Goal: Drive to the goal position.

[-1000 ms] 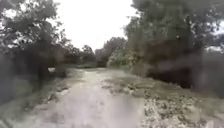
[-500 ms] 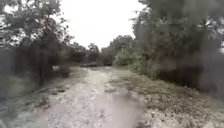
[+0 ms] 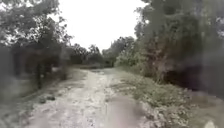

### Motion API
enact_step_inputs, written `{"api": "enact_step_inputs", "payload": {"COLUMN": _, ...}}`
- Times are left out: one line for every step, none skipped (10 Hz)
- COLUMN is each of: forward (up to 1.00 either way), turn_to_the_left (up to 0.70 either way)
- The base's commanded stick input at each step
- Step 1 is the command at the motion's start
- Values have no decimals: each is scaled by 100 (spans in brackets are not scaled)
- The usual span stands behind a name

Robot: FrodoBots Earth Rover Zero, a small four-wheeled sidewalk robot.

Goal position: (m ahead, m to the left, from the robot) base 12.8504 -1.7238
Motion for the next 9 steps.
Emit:
{"api": "enact_step_inputs", "payload": {"forward": 70, "turn_to_the_left": 0}}
{"api": "enact_step_inputs", "payload": {"forward": 70, "turn_to_the_left": 0}}
{"api": "enact_step_inputs", "payload": {"forward": 70, "turn_to_the_left": 0}}
{"api": "enact_step_inputs", "payload": {"forward": 70, "turn_to_the_left": 0}}
{"api": "enact_step_inputs", "payload": {"forward": 68, "turn_to_the_left": 0}}
{"api": "enact_step_inputs", "payload": {"forward": 40, "turn_to_the_left": 0}}
{"api": "enact_step_inputs", "payload": {"forward": 21, "turn_to_the_left": 0}}
{"api": "enact_step_inputs", "payload": {"forward": 48, "turn_to_the_left": 0}}
{"api": "enact_step_inputs", "payload": {"forward": 70, "turn_to_the_left": 0}}
